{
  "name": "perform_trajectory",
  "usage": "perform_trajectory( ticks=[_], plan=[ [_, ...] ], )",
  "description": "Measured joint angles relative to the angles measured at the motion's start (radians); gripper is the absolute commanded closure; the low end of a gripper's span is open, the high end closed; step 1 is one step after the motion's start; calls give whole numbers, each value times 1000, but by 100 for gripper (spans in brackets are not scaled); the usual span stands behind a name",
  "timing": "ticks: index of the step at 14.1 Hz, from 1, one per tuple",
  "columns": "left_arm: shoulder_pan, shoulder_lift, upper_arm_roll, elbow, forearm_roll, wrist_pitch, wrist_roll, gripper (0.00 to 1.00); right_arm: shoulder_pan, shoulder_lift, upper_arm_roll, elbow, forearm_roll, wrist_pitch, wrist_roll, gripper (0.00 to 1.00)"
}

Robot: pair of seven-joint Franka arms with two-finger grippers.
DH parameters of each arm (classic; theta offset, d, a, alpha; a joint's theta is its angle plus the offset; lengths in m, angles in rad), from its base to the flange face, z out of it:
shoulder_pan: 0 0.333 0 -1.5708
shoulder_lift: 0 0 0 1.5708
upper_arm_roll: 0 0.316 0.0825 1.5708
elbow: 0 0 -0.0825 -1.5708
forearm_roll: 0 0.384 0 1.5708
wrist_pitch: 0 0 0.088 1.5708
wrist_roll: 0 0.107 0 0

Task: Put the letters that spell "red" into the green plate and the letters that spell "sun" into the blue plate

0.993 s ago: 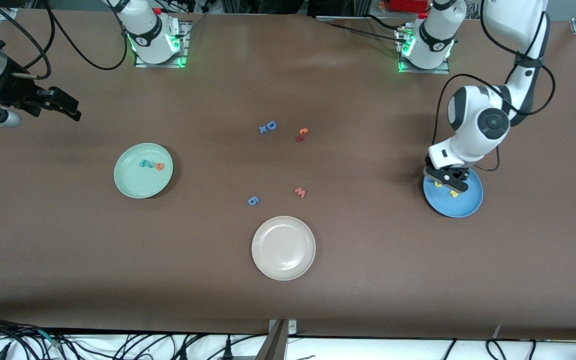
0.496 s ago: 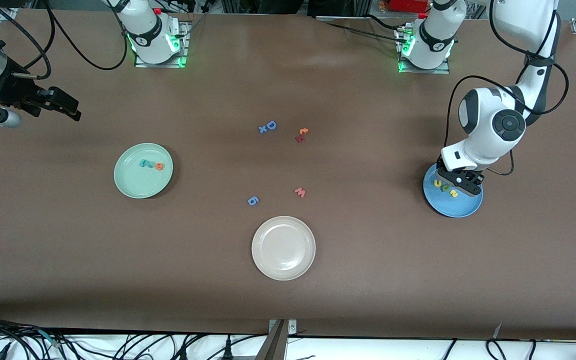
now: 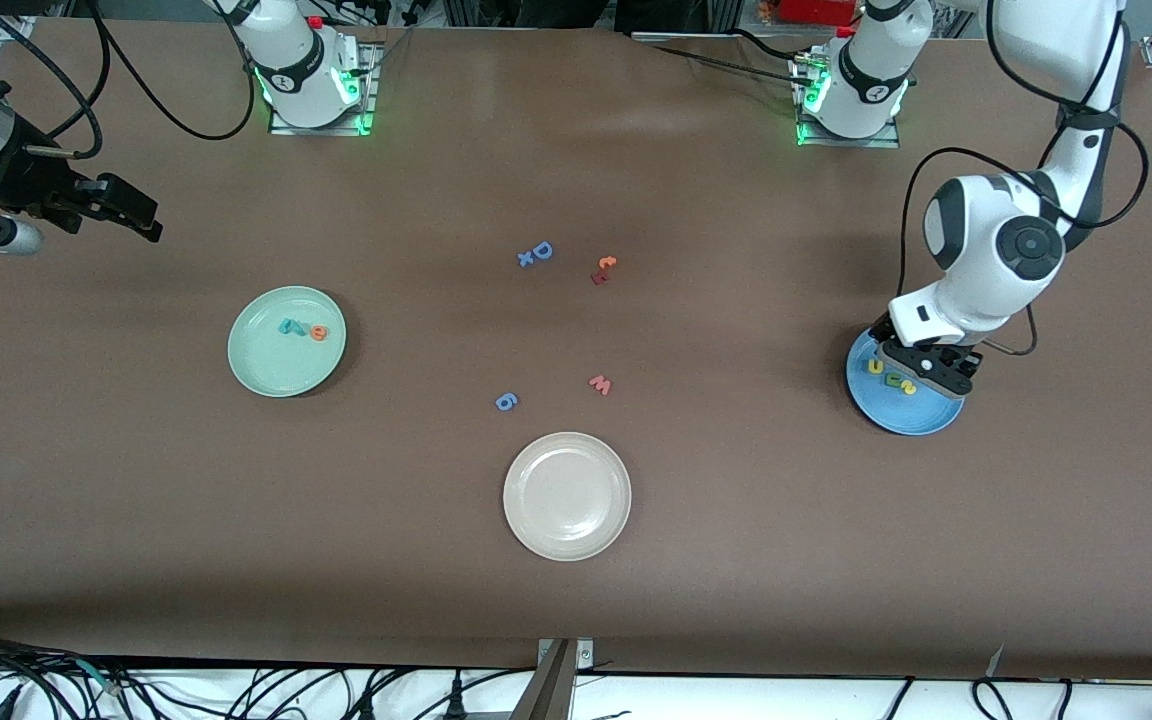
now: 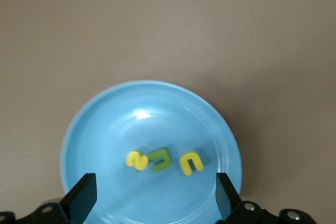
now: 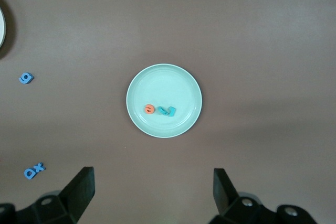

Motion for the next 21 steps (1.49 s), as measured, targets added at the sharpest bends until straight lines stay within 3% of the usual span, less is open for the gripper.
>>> perform_trajectory(
  ticks=[5,9,15,21],
  plan=[
    [72,-206,-2,140,0,-290,5,0,0,0,0,0,0,0,0,0],
    [116,-302,-82,306,1,-535,-43,0,-1,1,0,0,0,-1,0,0],
    [183,-338,-265,338,42,-614,-476,0,-1,1,0,0,0,-1,0,0],
    [231,-356,-269,383,44,-651,-543,0,-1,1,0,0,0,-1,0,0]
  ],
)
